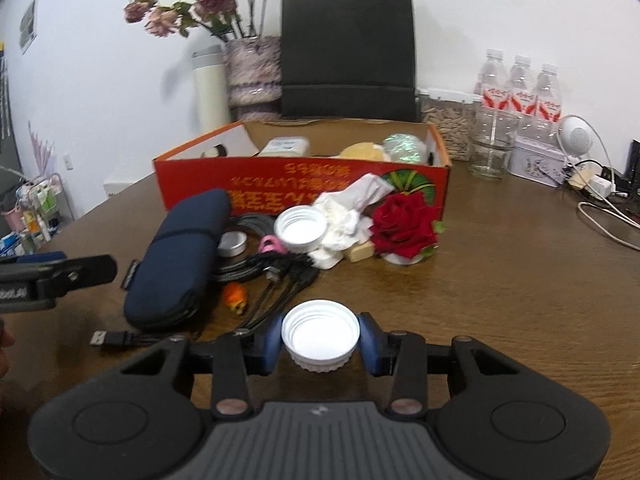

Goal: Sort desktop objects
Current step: 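Grasp the large white bottle cap with the right tool, then grasp the navy blue case with the left tool while the right tool holds the cap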

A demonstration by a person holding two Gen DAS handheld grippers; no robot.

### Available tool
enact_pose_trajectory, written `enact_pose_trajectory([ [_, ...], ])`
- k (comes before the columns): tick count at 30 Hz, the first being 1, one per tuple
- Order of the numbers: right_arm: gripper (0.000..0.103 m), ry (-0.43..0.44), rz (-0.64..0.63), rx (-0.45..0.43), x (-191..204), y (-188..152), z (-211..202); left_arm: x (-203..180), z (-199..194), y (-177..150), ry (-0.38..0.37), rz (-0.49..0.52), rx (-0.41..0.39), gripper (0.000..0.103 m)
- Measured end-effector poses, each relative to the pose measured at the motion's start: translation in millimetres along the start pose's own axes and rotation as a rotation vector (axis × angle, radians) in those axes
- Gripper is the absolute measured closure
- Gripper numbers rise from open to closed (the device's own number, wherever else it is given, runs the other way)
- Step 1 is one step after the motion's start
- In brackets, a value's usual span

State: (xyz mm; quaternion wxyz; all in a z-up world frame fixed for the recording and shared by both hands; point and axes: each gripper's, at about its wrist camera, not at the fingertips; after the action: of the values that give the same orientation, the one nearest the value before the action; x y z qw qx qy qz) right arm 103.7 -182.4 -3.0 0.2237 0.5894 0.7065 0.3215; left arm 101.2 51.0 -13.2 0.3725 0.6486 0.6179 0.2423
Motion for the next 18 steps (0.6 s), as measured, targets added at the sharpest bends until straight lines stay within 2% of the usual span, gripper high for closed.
enact_pose_trajectory([
  [8,0.064,-0.047,0.019,-0.048,-24.0,14.9,2.2,-30.1,21.2,17.6,-0.031,0.015,0.058,0.000],
  [18,0.064,-0.072,0.015,-0.059,-49.6,31.7,18.2,-38.7,62.2,34.9,0.028,-0.071,0.145,0.000],
])
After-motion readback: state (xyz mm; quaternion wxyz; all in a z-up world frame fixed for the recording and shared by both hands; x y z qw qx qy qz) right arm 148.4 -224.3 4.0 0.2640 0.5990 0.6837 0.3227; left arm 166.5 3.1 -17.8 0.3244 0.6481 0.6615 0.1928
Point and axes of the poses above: each gripper's, at about its wrist camera, not at the fingertips, and z roughly the way its jaws point, x to its left, y to its top, and after that the axes turned 9 degrees about x, right-handed
